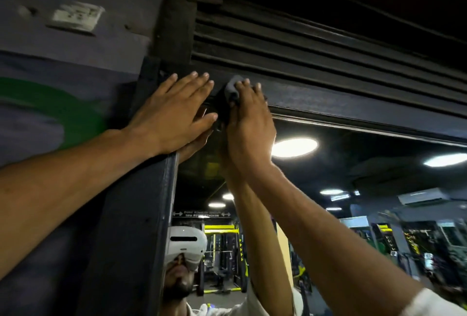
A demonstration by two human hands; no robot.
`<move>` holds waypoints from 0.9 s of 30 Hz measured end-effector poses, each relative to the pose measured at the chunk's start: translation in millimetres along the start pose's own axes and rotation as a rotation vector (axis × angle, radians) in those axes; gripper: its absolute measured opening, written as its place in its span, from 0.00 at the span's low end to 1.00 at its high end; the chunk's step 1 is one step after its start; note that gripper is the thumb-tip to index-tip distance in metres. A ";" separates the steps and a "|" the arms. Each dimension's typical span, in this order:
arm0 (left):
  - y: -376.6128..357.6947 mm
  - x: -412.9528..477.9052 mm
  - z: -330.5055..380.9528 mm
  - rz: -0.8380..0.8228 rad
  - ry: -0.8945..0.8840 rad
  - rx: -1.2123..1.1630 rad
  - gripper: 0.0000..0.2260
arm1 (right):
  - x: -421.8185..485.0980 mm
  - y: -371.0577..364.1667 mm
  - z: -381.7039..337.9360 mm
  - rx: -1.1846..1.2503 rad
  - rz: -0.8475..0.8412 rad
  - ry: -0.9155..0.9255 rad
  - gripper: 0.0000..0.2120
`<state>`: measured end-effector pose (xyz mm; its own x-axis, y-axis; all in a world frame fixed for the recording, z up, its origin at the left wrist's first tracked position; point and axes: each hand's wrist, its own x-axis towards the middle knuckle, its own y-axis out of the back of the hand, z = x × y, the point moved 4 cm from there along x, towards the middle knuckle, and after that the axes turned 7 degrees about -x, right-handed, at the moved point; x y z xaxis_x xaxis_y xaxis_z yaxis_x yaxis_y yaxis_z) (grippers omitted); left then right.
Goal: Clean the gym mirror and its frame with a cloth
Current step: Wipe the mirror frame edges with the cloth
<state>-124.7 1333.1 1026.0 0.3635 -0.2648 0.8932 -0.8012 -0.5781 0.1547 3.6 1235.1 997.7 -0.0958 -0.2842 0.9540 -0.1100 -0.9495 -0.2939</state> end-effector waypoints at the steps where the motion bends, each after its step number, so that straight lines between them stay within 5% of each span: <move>1: 1.3 -4.7 -4.0 -0.003 -0.003 0.006 0.42 | 3.8 -2.4 -2.2 -0.006 0.011 -0.004 0.24; 4: 5.9 -24.9 -19.6 0.012 0.011 0.014 0.42 | 11.6 -13.6 -13.3 0.004 0.042 -0.029 0.25; 9: 11.3 -47.8 -31.6 0.067 0.140 -0.011 0.42 | 22.6 -47.0 -60.3 -0.007 -0.070 0.227 0.23; 13: 13.3 -55.7 -27.3 0.092 0.227 -0.022 0.40 | 47.6 -60.7 -80.9 -0.004 -0.044 0.133 0.21; 17: 13.5 -68.7 -31.6 0.117 0.253 -0.085 0.43 | 50.4 -74.9 -107.4 0.108 -0.247 0.328 0.20; 21: 16.3 -73.5 -33.2 0.100 0.238 -0.050 0.42 | 50.3 -55.5 -95.9 0.199 -0.392 0.465 0.21; 27: 21.9 -71.2 -30.0 0.079 0.238 -0.011 0.44 | 18.7 -23.8 -52.7 0.092 -0.353 0.566 0.21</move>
<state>-182.4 1362.5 978.4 0.1787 -0.1192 0.9767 -0.8280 -0.5544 0.0838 -47.7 1259.4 1019.4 -0.5760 0.1356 0.8061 -0.1479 -0.9872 0.0604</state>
